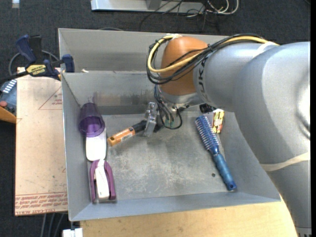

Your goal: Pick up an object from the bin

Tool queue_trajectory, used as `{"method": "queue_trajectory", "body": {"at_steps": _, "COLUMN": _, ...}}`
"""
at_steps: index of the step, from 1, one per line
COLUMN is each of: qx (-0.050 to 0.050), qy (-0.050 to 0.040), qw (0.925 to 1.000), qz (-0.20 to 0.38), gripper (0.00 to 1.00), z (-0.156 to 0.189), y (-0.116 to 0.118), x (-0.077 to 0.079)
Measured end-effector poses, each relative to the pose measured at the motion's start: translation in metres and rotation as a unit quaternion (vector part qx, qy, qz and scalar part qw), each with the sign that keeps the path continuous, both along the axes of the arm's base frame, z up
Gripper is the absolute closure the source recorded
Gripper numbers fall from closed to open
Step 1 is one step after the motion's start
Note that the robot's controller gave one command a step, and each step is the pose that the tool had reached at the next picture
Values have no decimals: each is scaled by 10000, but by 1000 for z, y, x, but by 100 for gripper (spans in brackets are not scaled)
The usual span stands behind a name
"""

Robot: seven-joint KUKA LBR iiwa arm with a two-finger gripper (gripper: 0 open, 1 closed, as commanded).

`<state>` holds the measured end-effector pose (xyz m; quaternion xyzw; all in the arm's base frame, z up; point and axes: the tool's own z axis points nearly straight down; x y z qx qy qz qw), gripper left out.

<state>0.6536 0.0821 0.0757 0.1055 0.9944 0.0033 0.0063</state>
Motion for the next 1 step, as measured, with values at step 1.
{"method": "queue_trajectory", "body": {"at_steps": 1, "qx": 0, "qy": 0, "qw": 10000, "qz": -1, "gripper": 100, "z": 0, "y": 0, "x": 0}}
